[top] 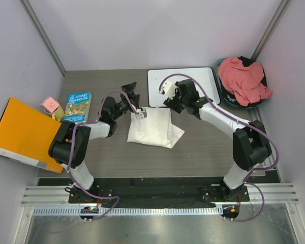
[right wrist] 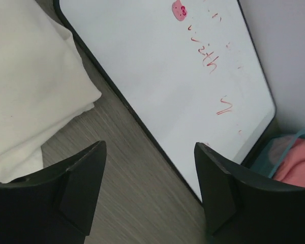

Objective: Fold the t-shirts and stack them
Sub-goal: Fold the long partially folded tshirt into a neat square, then put the neatly folded tshirt into the corner of the board with the right arm

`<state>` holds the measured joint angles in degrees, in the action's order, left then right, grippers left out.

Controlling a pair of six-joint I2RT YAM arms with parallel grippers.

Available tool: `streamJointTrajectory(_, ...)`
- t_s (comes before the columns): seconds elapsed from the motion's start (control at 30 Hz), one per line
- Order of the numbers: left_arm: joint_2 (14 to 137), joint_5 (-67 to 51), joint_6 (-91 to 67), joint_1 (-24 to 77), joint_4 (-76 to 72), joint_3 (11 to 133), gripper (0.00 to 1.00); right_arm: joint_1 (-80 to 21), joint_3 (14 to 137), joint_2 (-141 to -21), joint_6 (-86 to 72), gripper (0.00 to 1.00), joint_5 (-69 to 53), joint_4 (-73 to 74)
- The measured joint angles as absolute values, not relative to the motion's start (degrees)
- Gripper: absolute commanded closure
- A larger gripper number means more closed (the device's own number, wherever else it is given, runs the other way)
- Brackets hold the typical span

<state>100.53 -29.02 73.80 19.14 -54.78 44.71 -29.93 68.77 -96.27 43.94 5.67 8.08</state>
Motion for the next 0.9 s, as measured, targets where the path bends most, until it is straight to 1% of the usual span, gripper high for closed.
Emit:
streamJointTrajectory(0.13, 96.2, -29.6, 73.5, 20.4, -56.4, 44.2, 0.21, -24.8, 71.7, -96.2, 33.0, 0.17, -3.4, 15.2)
streamJointTrajectory(0.27, 92.2, -30.3, 74.0, 23.4, -54.7, 42.0, 0.25, -20.0, 68.2, -96.6, 22.7, 0.17, -15.9, 22.2)
streamJointTrajectory(0.37, 90.5, -31.8, 76.0, 25.3, -51.1, 39.3, 0.28, -17.1, 65.2, -97.9, 16.0, 0.17, -24.4, 24.8)
streamJointTrajectory(0.43, 90.6, -32.2, 77.9, 25.6, -48.8, 37.4, 0.28, -15.6, 63.9, -98.5, 12.4, 0.17, -28.4, 25.8)
streamJointTrajectory(0.6, 94.8, -31.1, 83.2, 25.6, -44.8, 33.8, 0.27, -12.9, 63.7, -99.4, 5.8, 0.17, -36.2, 25.5)
streamJointTrajectory(0.9, 101.2, -26.4, 86.2, 27.4, -43.9, 35.2, 0.27, -11.9, 60.4, -99.8, -1.2, 0.17, -40.6, 22.2)
